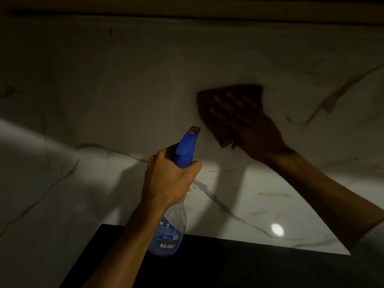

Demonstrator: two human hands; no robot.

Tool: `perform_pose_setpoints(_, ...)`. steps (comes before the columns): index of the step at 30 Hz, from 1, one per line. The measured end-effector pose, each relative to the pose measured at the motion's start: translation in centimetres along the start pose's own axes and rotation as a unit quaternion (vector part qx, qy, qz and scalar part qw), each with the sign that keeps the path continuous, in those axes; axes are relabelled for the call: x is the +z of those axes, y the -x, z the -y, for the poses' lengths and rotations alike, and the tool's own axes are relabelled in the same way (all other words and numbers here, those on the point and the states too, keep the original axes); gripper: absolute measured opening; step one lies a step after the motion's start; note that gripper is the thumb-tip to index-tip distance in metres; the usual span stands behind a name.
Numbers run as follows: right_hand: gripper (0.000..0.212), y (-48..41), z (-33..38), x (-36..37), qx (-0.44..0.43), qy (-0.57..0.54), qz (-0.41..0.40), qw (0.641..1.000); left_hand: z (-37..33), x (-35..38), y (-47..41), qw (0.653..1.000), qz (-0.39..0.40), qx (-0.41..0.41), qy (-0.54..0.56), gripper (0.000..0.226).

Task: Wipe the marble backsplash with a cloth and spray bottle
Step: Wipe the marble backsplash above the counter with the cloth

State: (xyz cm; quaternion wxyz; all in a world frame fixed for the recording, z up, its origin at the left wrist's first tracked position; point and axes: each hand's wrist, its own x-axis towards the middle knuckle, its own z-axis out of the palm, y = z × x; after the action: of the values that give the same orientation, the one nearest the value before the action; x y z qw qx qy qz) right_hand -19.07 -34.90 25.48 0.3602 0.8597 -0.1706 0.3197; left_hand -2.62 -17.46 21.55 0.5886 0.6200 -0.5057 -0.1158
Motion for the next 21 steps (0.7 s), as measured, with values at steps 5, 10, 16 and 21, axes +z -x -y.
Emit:
perform_pose_setpoints(5,0.075,-0.4,-2.9,-2.1,0.175,-0.037,-0.139,0.974,0.3,1.0,-0.1,1.0,0.006,-0.016,0.014,0.009)
perform_pose_setpoints(10,0.072,3.8,2.3,2.1,0.038,-0.017,-0.015,0.999,1.6,1.7,0.6,0.999,-0.004,-0.036,-0.016,0.023)
perform_pose_setpoints(16,0.073,5.2,1.6,2.9,-0.089,-0.006,0.029,0.996,5.0,0.7,2.5,0.996,0.025,-0.079,-0.044,0.008)
perform_pose_setpoints(21,0.082,1.6,3.3,2.6,0.095,-0.02,-0.059,0.994,6.9,-1.2,3.8,0.991,0.003,-0.112,-0.068,0.017)
